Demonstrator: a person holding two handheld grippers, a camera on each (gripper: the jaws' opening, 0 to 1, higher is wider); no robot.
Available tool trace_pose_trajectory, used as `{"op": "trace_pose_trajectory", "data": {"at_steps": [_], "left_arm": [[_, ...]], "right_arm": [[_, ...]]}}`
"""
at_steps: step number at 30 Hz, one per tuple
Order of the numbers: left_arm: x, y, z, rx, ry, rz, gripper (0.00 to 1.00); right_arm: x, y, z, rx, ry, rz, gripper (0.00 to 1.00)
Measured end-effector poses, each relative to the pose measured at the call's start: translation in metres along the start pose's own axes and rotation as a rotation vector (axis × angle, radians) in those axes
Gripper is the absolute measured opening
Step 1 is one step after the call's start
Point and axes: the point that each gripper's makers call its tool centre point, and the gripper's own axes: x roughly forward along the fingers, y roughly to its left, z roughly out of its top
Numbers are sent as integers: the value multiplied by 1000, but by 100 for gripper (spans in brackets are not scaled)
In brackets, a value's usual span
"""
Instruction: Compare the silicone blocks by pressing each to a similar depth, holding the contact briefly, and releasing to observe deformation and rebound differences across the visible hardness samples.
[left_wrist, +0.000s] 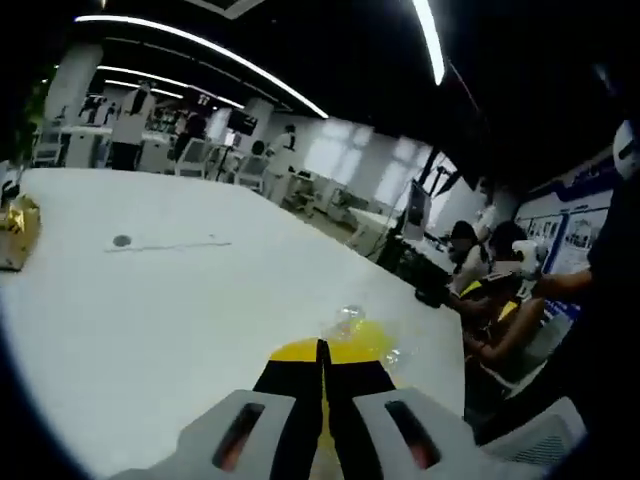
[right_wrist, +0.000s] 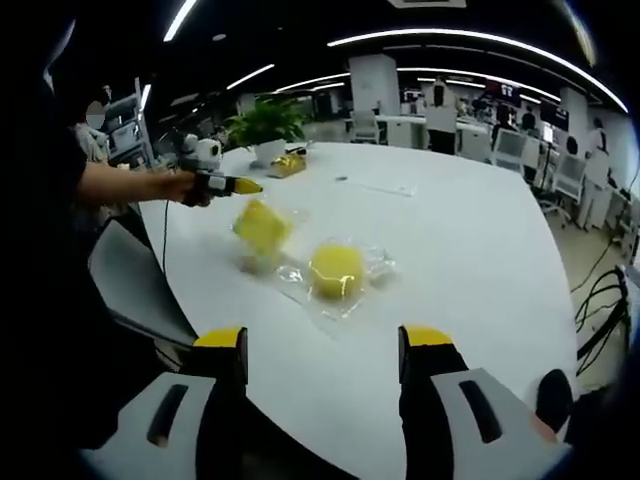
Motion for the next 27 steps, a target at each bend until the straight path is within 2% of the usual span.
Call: {"op": "trace_pose_trajectory", "data": {"at_steps": [1,2,4,5,7,9,11,13,17,19,20,27], "left_arm": [[0,-11,7,44,7,-26,0],[0,-14,8,54,11,-31,0],[-1,-18,13,184,49,9,0],[-2,-21,14,230,75,9,0],[-5,-24,22,272,65,12,0],[-9,-27,33,220,27,-2,0],[-15,-31,47,234,-8,1,0],[-18,-47,57,256,-30,-49,0],[-20,-74,70,321,-27,-130,0],[-19,-85,76,345,-7,-166,0],[-19,-89,81,384,-1,-173,0],[-13,-112,111,466,-9,-215,0]], "right_arm": [[0,1,1,-2,-3,3,55],[0,1,2,-5,-4,5,55],[0,4,3,-21,-5,12,55],[0,5,3,-23,-1,16,55],[0,7,5,-29,-8,23,55],[1,10,6,-32,-10,29,55],[1,15,9,-45,-14,46,55],[1,21,12,-53,-22,65,55],[2,31,16,-64,-36,103,56],[3,35,19,-66,-42,117,56],[4,37,21,-68,-47,124,56],[14,53,52,-119,-103,205,58]]}}
